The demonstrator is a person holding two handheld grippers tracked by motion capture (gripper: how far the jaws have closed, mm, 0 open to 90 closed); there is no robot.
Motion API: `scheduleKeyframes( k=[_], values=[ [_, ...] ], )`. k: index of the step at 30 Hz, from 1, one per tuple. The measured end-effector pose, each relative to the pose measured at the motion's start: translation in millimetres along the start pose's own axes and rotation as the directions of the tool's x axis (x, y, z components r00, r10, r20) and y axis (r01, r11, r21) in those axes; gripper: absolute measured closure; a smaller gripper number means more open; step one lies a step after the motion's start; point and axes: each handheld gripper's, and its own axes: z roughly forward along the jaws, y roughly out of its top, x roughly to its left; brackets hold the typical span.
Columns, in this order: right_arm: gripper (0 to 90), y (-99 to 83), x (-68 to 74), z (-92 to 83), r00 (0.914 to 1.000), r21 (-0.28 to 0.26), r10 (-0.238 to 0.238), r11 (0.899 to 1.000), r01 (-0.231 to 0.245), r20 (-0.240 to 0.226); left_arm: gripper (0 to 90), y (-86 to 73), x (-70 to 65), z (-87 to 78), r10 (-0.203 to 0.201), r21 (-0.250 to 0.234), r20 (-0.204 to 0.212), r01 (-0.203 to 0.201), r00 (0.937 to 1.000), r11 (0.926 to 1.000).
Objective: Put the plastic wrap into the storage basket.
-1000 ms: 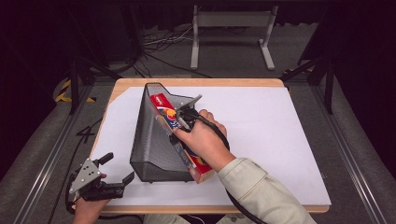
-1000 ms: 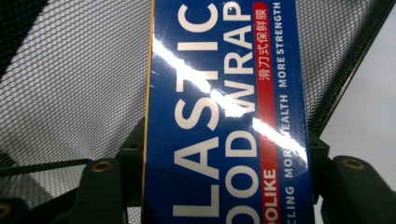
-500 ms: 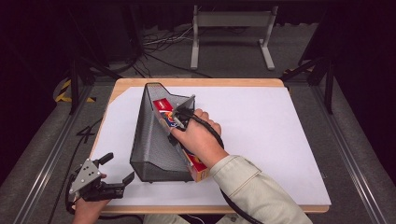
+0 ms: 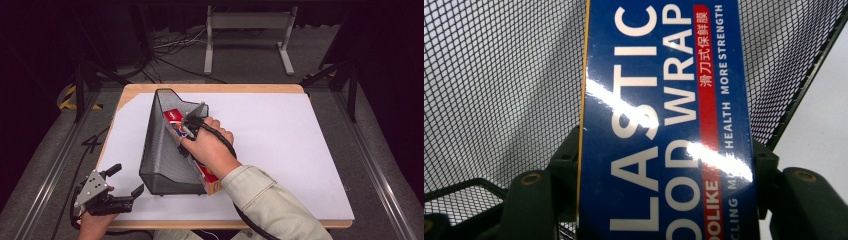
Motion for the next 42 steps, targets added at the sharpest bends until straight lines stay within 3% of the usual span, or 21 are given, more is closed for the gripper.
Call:
scheduleKeyframes(
  k=[5, 8, 12, 18, 27, 28, 29, 30, 31, 32, 33, 35, 36, 37, 38, 40, 42],
  values=[
    [35.3, -0.2, 1.1, -0.9, 0.9999, -0.004, -0.016, 1.0, 0.016, -0.001, 2.0, 0.0, -0.8, 0.6, -0.002, -0.002, 0.002, 0.002, 1.0, 1.0],
    [28.0, -1.2, 2.8, -4.9, 0.9995, -0.05, -0.029, 0.998, 0.028, -0.009, 1.9, 0.1, -0.9, 0.7, -0.002, -0.002, 0.002, 0.002, 1.0, 1.0],
    [22.4, -3.7, 3.6, -7.2, 0.9983, -0.069, -0.059, 0.996, 0.059, 0.003, 1.9, 0.5, -1.0, 0.7, 0.003, 0.0, 0.002, -0.003, 1.0, 1.0],
    [15.1, -6.6, 1.7, -16.0, 0.9902, -0.154, -0.138, 0.978, 0.14, 0.018, 1.9, 0.7, -0.5, 1.5, 0.006, 0.002, 0.003, -0.006, 1.0, 1.0],
    [13.6, -10.5, 0.7, -30.2, 0.9837, -0.229, -0.177, 0.957, 0.179, 0.029, 1.9, 0.8, -0.8, 1.5, 0.002, -0.004, 0.004, -0.002, 1.0, 1.0],
    [13.6, -12.3, 0.6, -32.2, 0.9801, -0.246, -0.197, 0.949, 0.197, 0.026, 1.9, 0.7, -0.6, 1.7, 0.0, -0.006, 0.003, 0.0, 1.0, 1.0],
    [13.6, -15.1, -0.4, -35.6, 0.9775, -0.295, -0.211, 0.933, 0.206, 0.016, 1.9, 0.7, -0.5, 2.0, -0.001, -0.006, 0.003, 0.001, 1.0, 1.0],
    [13.6, -15.1, -0.4, -35.6, 0.9775, -0.295, -0.211, 0.933, 0.206, 0.016, 1.9, 0.7, -0.5, 2.0, -0.001, -0.006, 0.003, 0.001, 1.0, 1.0],
    [13.6, -16.4, -1.8, -37.8, 0.9758, -0.321, -0.218, 0.923, 0.211, 0.015, 1.9, 1.0, -0.4, 2.0, 0.0, 0.0, 0.003, 0.0, 1.0, 1.0],
    [13.6, -17.9, -3.4, -40.2, 0.9738, -0.352, -0.227, 0.91, 0.219, 0.019, 1.9, 1.3, -0.2, 2.1, 0.003, 0.0, 0.005, -0.003, 1.0, 1.0],
    [13.6, -20.8, -5.8, -44.6, 0.9698, -0.393, -0.244, 0.89, 0.23, 0.015, 1.9, 1.6, -0.9, 2.5, 0.0, -0.004, 0.004, 0.0, 1.0, 1.0],
    [13.6, -23.9, -7.3, -49.7, 0.9654, -0.423, -0.261, 0.873, 0.241, 0.012, 1.9, 1.7, -0.9, 2.8, 0.001, -0.003, 0.006, -0.001, 1.0, 1.0],
    [13.6, -23.9, -7.3, -49.7, 0.9654, -0.423, -0.261, 0.873, 0.241, 0.012, 1.9, 1.7, -0.9, 2.8, 0.001, -0.003, 0.006, -0.001, 1.0, 1.0],
    [13.6, -25.9, -7.9, -52.9, 0.9639, -0.44, -0.266, 0.864, 0.243, 0.009, 1.9, 1.8, -0.9, 2.8, -0.002, -0.002, 0.007, 0.002, 1.0, 1.0],
    [13.6, -28.7, -10.2, -57.3, 0.9585, -0.466, -0.285, 0.847, 0.256, 0.008, 1.9, 1.8, -1.1, 2.7, -0.005, 0.0, 0.006, 0.005, 1.0, 1.0],
    [13.6, -33.2, -14.3, -63.5, 0.9523, -0.493, -0.305, 0.829, 0.265, -0.002, 1.9, 1.8, -0.9, 2.5, -0.005, 0.001, 0.005, 0.005, 1.0, 1.0],
    [13.6, -38.5, -19.8, -69.0, 0.9522, -0.494, -0.305, 0.828, 0.266, 0.001, 1.9, 1.8, -0.8, 2.5, -0.004, 0.001, 0.004, 0.004, 1.0, 1.0]
  ],
)
